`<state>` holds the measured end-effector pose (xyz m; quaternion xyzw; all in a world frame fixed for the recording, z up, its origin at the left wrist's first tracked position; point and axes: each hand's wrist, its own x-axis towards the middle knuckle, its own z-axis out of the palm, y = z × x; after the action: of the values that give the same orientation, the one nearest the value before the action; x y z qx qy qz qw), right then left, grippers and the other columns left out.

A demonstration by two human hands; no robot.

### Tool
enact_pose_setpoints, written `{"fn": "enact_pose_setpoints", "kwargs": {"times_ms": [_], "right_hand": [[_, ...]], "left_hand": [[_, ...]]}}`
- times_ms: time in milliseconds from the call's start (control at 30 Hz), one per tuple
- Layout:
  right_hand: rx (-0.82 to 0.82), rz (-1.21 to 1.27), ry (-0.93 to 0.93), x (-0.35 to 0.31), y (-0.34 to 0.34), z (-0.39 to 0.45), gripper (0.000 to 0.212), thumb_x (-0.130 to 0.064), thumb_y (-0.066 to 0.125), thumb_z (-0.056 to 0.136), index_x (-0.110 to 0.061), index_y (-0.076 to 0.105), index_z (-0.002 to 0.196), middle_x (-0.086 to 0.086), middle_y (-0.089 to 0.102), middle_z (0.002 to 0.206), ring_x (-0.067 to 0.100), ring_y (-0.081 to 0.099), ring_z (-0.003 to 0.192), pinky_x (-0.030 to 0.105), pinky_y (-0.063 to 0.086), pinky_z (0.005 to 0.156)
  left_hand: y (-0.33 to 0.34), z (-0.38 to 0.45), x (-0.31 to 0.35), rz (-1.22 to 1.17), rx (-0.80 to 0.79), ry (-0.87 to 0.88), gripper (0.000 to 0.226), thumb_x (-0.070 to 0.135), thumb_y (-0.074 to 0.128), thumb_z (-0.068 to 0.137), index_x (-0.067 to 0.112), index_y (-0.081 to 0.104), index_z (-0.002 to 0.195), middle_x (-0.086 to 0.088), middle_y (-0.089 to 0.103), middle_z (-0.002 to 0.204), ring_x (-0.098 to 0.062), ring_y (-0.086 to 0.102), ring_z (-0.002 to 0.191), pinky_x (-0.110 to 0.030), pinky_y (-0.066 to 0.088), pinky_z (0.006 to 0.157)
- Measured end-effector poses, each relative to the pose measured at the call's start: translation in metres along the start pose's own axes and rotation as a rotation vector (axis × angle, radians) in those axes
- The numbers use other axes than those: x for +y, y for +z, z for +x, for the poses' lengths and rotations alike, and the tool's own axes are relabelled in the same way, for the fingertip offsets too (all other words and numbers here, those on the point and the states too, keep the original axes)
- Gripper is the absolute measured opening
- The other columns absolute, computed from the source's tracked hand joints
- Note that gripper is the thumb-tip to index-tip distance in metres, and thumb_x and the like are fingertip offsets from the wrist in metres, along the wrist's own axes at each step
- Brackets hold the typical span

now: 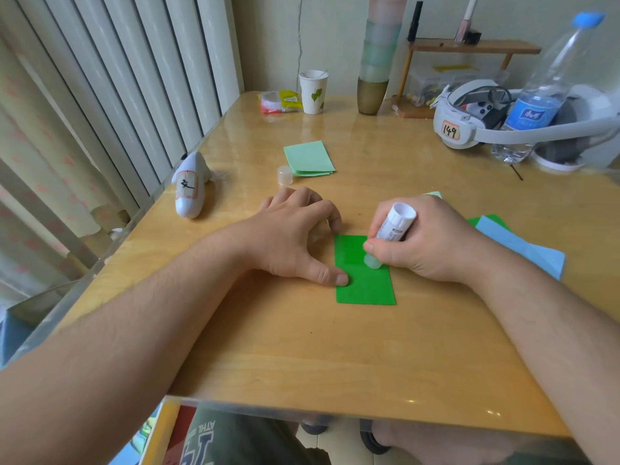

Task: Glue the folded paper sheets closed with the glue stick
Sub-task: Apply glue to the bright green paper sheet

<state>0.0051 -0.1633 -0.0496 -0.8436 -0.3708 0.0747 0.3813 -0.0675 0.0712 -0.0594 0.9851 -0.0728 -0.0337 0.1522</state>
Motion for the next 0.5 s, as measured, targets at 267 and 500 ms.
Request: {"fn": "enact_pose_setpoints", "kwargs": {"times_ms": [267, 500], "right_hand": [[0.04, -0.04, 0.003, 0.0014, 0.0005, -0.0005, 0.019, -0.018, 0.08, 0.078, -0.022, 0.063, 0.071, -0.011, 0.059, 0.06, 0.006, 0.049, 0.059, 0.026, 0.04, 0.058], [0.164, 0.125, 0.024, 0.0065, -0.0046, 0.0024, 0.019, -0.03, 0.071, 0.073, -0.015, 0.059, 0.07, -0.009, 0.051, 0.056, 0.011, 0.046, 0.058, 0.031, 0.04, 0.063]], "left_hand": [[-0.0003, -0.0015, 0.0001, -0.013, 0.002, 0.003, 0.083, 0.096, 0.058, 0.048, 0.052, 0.046, 0.117, 0.013, 0.037, 0.129, -0.017, 0.03, 0.125, -0.044, 0.027, 0.116], [0.0004, -0.0005, -0.0002, -0.01, 0.002, 0.003, 0.083, 0.096, 0.058, 0.048, 0.053, 0.046, 0.117, 0.013, 0.037, 0.129, -0.016, 0.029, 0.124, -0.045, 0.028, 0.116]]}}
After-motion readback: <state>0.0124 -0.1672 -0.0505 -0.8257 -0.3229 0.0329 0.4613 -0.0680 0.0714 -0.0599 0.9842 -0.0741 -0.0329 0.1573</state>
